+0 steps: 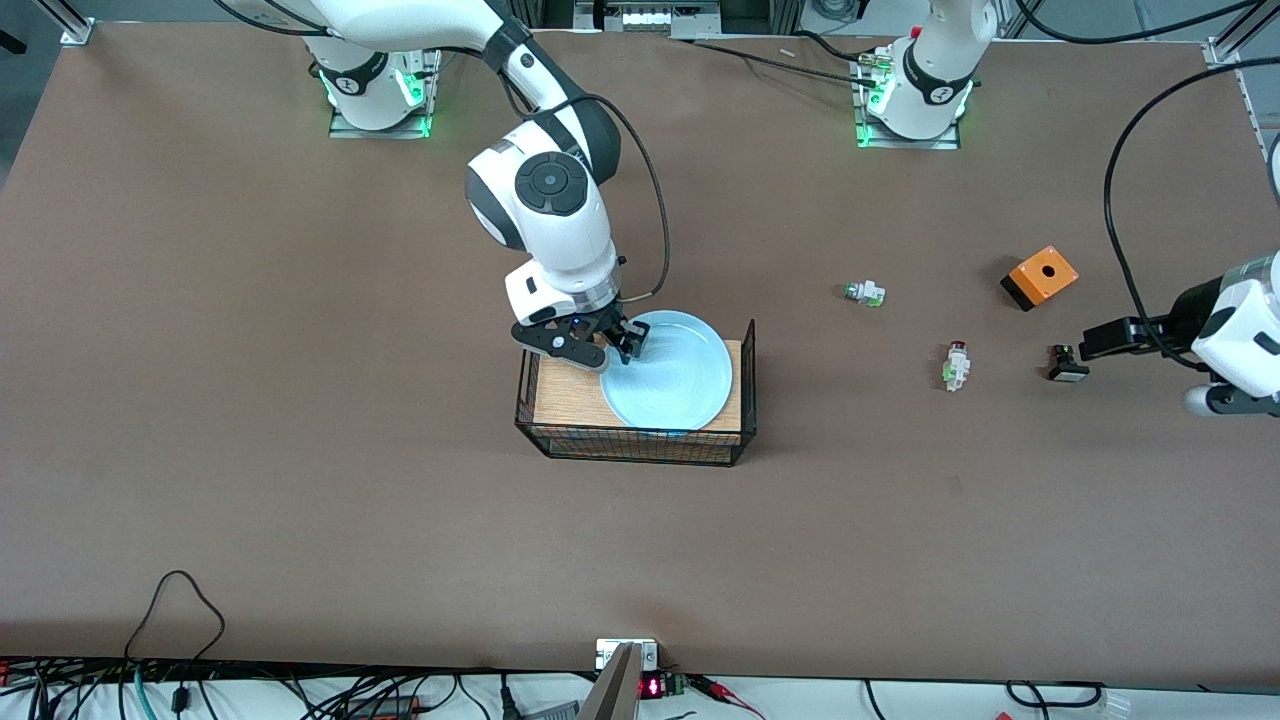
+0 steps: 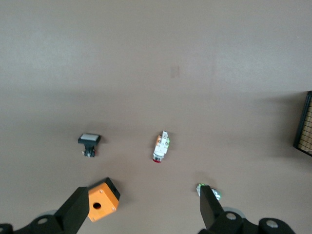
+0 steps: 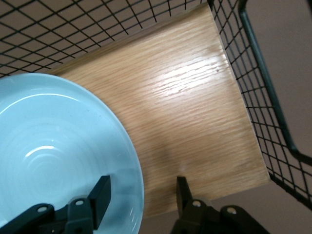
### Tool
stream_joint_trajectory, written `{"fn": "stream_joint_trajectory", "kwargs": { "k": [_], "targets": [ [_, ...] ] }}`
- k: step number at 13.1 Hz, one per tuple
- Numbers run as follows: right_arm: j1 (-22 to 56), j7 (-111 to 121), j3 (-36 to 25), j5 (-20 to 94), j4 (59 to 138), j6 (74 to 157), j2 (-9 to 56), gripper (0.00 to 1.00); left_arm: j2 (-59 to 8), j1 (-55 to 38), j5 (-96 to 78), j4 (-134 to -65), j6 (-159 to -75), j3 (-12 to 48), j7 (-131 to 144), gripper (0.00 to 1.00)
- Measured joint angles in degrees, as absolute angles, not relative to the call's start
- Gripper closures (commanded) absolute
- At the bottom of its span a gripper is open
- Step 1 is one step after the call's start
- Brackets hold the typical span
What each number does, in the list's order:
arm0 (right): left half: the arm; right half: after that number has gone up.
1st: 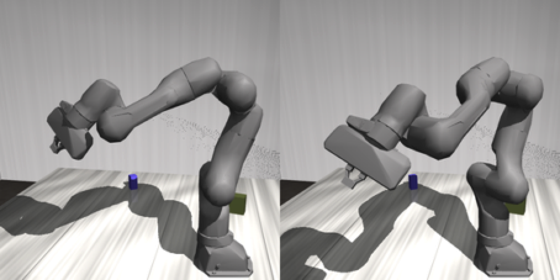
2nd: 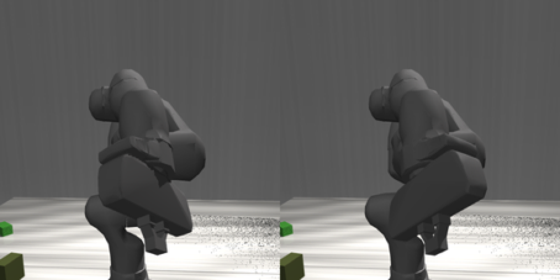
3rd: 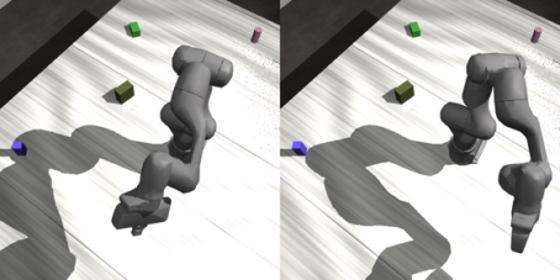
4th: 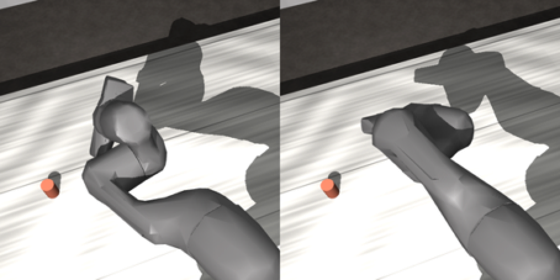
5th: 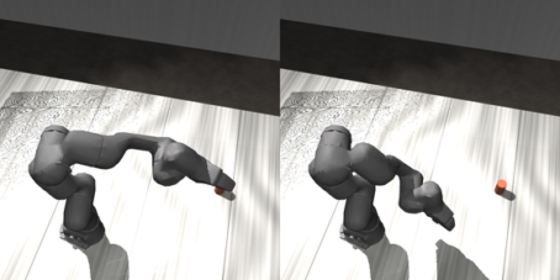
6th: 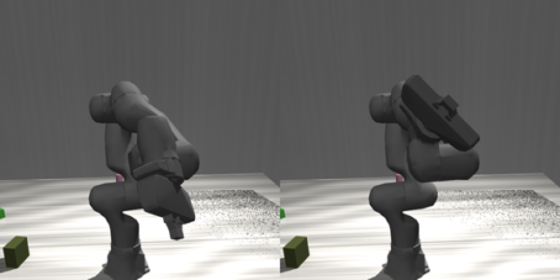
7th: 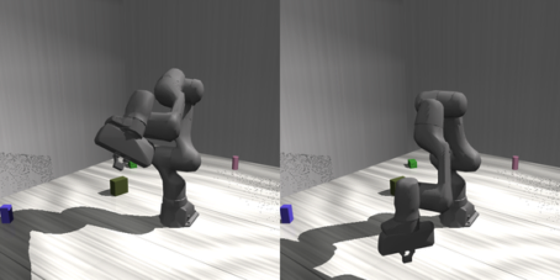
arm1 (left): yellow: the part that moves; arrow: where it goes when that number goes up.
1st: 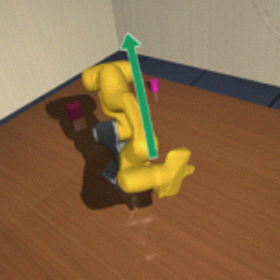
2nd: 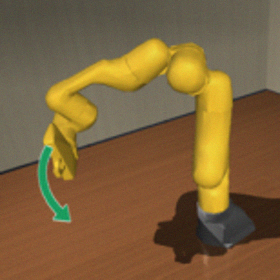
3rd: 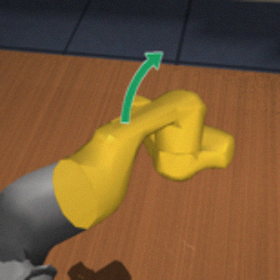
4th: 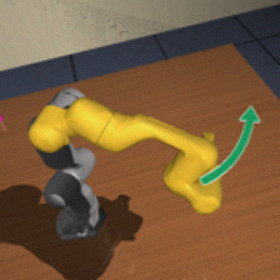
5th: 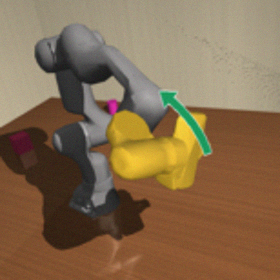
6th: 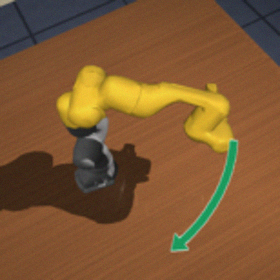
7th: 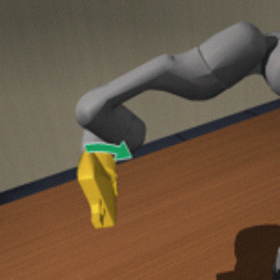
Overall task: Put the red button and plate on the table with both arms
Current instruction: 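Grasp the plate rim with the right gripper while the left gripper withdraws, then lift the blue plate off the basket with the right gripper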
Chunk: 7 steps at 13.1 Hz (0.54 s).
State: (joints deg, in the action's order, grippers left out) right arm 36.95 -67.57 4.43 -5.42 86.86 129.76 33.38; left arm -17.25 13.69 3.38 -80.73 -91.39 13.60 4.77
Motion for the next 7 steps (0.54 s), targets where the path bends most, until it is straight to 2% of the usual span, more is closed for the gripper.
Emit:
{"fn": "stream_joint_trajectory", "kwargs": {
  "k": [3,4,7],
  "targets": [
    [37.0,-70.1,4.4,-5.4,86.9,129.8,33.4,0.96,-17.1,13.5,3.4,-80.7,-91.2,13.8,5.2,0.00],
    [37.0,-70.2,4.4,-5.4,86.9,129.6,33.4,1.00,-17.1,13.5,3.4,-80.7,-91.2,13.8,5.1,0.00],
    [37.8,-70.3,4.5,-5.4,86.6,129.1,33.3,1.00,-17.1,13.6,3.4,-80.4,-91.2,13.8,5.1,0.00]
  ]
}}
